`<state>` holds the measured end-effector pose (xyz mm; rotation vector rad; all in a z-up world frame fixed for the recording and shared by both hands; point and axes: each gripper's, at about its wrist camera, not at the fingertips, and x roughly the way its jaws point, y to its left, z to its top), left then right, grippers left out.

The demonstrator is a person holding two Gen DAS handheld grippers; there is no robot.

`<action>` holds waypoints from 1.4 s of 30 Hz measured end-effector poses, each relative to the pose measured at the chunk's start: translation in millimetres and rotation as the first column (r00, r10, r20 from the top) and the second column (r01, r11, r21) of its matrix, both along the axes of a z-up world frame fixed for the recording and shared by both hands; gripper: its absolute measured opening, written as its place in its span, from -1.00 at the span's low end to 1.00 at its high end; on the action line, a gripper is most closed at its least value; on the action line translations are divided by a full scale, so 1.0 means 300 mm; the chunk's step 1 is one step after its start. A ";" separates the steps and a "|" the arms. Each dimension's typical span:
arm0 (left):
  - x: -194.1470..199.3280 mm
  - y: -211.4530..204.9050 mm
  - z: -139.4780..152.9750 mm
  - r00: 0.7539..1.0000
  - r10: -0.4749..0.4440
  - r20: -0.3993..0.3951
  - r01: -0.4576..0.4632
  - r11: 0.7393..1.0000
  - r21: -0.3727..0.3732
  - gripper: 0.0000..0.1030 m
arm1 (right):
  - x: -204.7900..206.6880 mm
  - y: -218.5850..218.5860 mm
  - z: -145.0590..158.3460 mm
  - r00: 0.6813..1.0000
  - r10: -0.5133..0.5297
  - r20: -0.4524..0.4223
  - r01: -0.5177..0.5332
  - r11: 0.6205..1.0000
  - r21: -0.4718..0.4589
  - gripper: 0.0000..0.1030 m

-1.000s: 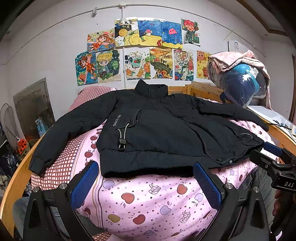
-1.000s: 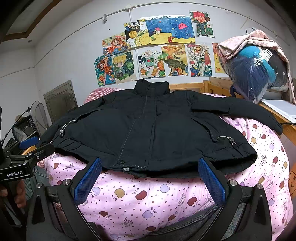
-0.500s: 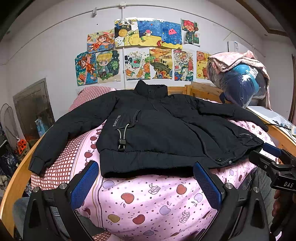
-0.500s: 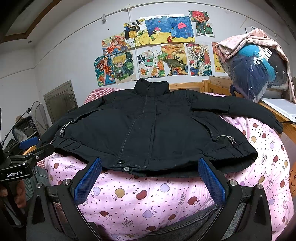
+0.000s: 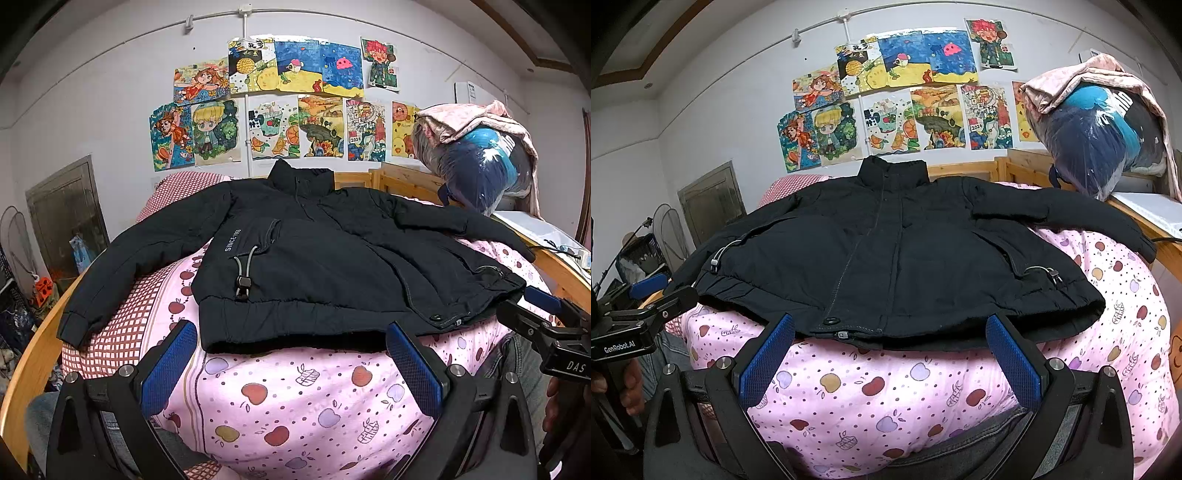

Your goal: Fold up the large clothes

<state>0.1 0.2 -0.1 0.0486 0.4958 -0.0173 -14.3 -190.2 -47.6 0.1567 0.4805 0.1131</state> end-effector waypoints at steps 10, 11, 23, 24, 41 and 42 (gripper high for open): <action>0.045 -0.006 0.009 1.000 -0.014 -0.023 0.014 1.000 0.007 1.00 | 0.001 0.008 -0.015 1.000 -0.023 -0.020 0.023 1.000 0.007 0.98; 0.060 -0.008 0.016 0.999 -0.016 -0.028 0.016 1.000 0.005 1.00 | 0.009 0.007 -0.011 0.999 -0.032 -0.027 0.032 0.999 0.001 0.98; 0.266 0.004 0.099 0.997 -0.028 -0.077 0.028 1.000 0.002 1.00 | 0.117 -0.033 0.070 0.985 -0.171 -0.027 0.167 0.980 -0.108 0.98; 0.287 0.005 0.107 0.996 -0.028 -0.085 0.029 1.000 0.000 1.00 | 0.127 -0.039 0.081 0.985 -0.170 -0.015 0.167 0.979 -0.113 0.98; 0.745 -0.114 0.232 0.980 -0.092 -0.176 0.095 0.996 0.005 1.00 | 0.420 -0.301 0.157 0.958 -0.286 0.031 0.287 0.957 -0.040 0.98; 0.773 -0.129 0.234 0.980 -0.091 -0.176 0.095 0.995 0.015 1.00 | 0.438 -0.323 0.152 0.958 -0.287 0.016 0.288 0.957 -0.030 0.98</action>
